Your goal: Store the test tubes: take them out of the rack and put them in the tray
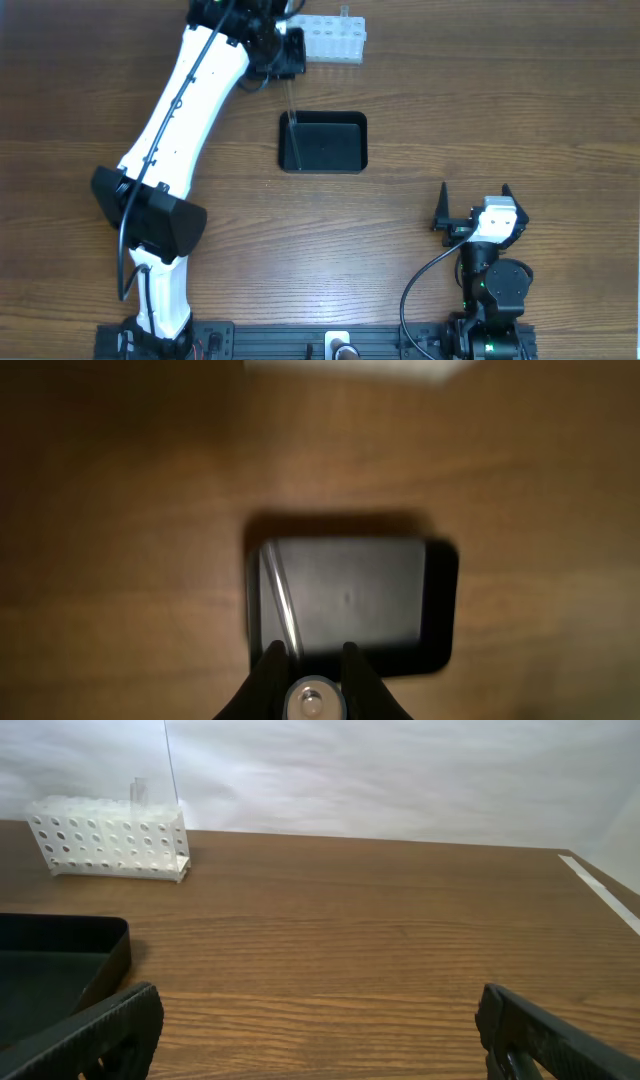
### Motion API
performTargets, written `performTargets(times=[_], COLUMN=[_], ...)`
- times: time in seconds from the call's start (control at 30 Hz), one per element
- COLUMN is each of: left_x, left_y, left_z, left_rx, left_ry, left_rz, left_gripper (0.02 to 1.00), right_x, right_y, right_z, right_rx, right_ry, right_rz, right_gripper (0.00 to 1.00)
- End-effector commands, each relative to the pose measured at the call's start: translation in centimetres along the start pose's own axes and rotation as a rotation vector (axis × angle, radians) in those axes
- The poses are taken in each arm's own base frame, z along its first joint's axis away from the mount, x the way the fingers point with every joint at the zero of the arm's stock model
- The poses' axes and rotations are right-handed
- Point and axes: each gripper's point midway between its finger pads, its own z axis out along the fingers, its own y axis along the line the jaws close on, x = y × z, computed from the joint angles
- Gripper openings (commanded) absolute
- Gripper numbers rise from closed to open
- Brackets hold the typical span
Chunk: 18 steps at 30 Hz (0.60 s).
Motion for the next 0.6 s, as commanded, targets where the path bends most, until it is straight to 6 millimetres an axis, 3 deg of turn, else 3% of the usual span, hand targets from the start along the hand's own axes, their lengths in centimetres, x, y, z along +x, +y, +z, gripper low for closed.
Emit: performTargets(times=[0.03,0.33,0.6], left_x=[2.9,4.6,4.6], left_y=[-1.0,-1.1,-0.9], left_z=[4.3,10.3,13.0], left_rx=[0.007,-0.023,-0.029], left_ry=[0.169,0.281,0.291], left_rz=[-0.029,-0.031,-0.033], left_gripper=[0.04,0.038,0.04], right_x=[0.2,0.2,0.2], right_y=[0.2,0.2,0.2], right_z=[0.0,0.0,0.0], right_rx=[-0.009,-0.009,-0.009], right_ry=[0.001,0.001,0.001], right_rz=[-0.004,-0.004,-0.004], right_gripper=[0.993,0.993,0.991])
